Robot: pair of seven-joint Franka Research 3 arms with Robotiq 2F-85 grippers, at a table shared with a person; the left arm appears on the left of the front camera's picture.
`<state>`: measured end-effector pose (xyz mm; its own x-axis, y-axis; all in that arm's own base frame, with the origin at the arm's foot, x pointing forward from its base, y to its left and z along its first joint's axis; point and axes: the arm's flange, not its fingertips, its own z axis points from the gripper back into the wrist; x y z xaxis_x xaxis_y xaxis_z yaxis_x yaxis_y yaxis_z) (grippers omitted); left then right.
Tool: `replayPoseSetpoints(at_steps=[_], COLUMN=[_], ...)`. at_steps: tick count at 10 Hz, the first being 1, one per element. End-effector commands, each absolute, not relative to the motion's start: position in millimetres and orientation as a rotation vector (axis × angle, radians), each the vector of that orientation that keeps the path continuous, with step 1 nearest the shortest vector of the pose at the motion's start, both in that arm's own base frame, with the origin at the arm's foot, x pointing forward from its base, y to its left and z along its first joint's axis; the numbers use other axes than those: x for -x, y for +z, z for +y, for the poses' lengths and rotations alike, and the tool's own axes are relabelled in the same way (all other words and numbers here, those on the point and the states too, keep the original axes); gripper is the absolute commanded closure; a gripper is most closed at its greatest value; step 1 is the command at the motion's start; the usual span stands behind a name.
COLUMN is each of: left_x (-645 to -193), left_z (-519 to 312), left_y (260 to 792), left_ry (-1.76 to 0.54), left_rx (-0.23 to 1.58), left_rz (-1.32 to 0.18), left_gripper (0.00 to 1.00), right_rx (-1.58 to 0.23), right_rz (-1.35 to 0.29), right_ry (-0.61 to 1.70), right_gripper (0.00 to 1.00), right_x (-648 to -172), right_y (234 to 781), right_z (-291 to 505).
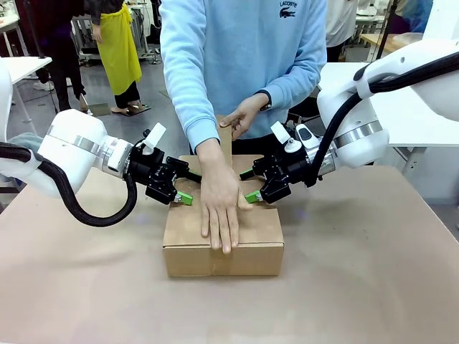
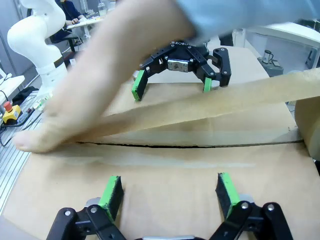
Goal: Pack the gift set into the box.
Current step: Press and hold the closed box until the human finishes sealing it.
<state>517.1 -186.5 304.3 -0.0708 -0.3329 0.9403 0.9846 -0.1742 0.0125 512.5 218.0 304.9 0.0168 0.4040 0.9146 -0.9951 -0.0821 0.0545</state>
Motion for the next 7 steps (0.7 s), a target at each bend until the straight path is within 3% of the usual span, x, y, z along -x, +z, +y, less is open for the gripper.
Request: replayPoseSetpoints(at_steps=[1,7], left_x=[-515.3,-515.3], left_z=[-186.8,-186.8], left_y=[299.4,299.4], left_ry=[-1.510,-1.510], left_rx=[1.042,1.042], left_rz=[-0.886,-0.886], left_gripper=[0.00,0.00], right_rx=[-0.964,-0.964], right_rz=[-0.828,-0.828], right_ry=[1.409,1.409], right_gripper=[0.00,0.00], right_x=[-509.5,-509.5], right_y=[299.8,299.8], right_z=[217.1,217.1])
